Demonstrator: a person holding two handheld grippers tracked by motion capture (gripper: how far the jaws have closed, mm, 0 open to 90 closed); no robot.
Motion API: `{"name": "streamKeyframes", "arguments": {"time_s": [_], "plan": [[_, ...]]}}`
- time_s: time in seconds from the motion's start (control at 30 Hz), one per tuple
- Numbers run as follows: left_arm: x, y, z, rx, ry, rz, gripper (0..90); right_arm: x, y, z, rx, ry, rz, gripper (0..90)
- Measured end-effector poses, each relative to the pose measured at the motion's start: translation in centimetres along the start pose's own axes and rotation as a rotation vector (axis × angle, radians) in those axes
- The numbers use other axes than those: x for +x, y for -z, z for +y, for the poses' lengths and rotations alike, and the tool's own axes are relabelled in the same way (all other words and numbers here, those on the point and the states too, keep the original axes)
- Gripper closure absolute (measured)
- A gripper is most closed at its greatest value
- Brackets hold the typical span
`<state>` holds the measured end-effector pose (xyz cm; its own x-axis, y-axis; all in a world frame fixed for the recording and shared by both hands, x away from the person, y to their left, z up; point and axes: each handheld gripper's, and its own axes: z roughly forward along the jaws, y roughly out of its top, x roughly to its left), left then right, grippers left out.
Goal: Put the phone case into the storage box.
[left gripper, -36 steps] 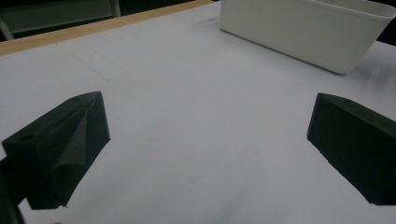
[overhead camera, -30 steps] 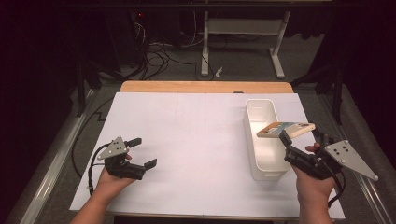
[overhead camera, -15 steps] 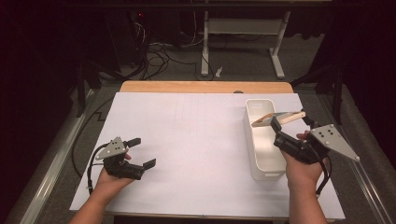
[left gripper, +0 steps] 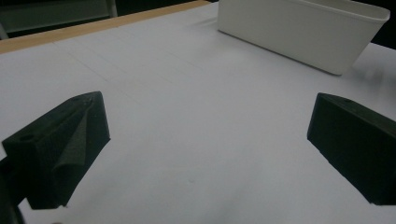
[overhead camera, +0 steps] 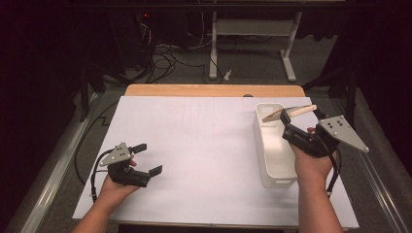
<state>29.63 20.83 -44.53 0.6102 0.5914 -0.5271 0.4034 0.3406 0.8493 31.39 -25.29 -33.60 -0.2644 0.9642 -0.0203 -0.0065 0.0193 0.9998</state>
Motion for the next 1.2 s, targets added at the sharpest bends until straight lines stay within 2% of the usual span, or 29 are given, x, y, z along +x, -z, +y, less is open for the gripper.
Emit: {"name": "streamKeyframes", "arguments": {"time_s": [0.23,0.63,1.2], "plan": [[0.1,0.1,0.0,-0.002,0.003,-0.001,0.3,0.1,-1.4,0.6,0.0,0.02,-0.025,12.6],[0.0,0.1,0.0,-0.002,0.005,-0.003,0.3,0.5,-4.1,0.7,0.036,0.042,-0.062,12.6],[0.0,0.0,0.0,0.001,0.001,-0.005,0.3,0.0,-7.3,-1.4,0.153,0.012,-0.138,12.5]]}}
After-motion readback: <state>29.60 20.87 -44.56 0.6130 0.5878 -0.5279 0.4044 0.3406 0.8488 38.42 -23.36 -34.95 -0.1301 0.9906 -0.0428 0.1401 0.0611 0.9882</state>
